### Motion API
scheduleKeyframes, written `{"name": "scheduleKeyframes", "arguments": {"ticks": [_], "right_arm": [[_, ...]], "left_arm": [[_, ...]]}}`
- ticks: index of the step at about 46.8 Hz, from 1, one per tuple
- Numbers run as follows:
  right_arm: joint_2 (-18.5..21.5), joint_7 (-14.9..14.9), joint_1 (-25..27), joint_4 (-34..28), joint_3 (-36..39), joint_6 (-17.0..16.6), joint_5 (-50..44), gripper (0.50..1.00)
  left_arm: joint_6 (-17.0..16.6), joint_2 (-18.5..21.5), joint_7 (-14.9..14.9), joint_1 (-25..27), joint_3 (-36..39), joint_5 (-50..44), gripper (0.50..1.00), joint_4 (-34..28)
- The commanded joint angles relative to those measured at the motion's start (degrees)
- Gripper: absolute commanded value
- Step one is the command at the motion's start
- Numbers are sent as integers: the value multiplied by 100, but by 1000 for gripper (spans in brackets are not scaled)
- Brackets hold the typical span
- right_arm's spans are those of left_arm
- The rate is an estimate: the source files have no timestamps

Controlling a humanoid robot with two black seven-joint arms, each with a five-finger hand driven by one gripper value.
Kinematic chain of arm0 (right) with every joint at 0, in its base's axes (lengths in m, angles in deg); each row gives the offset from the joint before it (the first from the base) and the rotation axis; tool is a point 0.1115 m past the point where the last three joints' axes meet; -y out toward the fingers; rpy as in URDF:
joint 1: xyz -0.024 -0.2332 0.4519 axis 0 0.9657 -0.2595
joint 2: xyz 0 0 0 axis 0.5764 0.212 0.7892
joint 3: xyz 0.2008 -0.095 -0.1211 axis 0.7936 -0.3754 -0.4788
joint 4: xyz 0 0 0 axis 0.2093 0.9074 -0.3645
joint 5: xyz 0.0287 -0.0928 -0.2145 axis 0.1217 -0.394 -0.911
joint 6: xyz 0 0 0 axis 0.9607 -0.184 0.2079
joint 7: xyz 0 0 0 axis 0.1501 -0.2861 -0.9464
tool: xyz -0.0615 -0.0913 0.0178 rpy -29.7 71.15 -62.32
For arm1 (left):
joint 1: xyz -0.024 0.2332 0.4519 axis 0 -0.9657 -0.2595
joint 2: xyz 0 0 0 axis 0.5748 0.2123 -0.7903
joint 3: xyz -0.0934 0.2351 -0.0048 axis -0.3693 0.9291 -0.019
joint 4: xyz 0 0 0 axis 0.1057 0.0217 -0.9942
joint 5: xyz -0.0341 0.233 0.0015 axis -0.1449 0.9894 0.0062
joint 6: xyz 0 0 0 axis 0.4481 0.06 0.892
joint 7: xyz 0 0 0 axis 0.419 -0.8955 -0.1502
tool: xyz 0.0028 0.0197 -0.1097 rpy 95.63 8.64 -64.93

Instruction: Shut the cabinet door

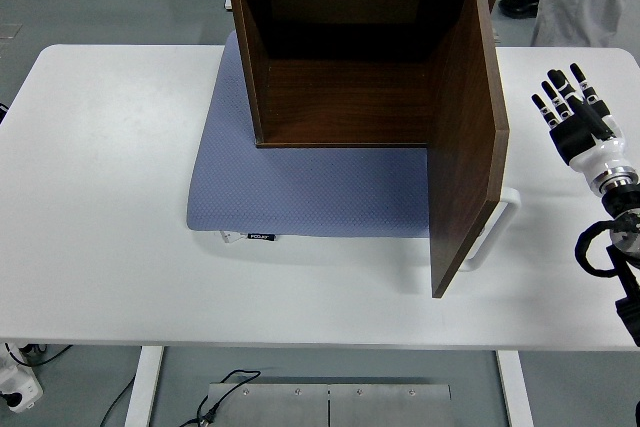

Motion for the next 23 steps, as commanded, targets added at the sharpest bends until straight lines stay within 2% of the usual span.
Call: {"name": "scheduleKeyframes", "arguments": {"ticks": [1,23], "right_arm": [[-11,-1,0,4,0,-26,0,1000],[-248,-9,0,4,17,-26,18,1000]], "left_arm": [[-4,0,0,-33,0,0,1000,0],[5,0,0,-50,9,0,1000,9]]}}
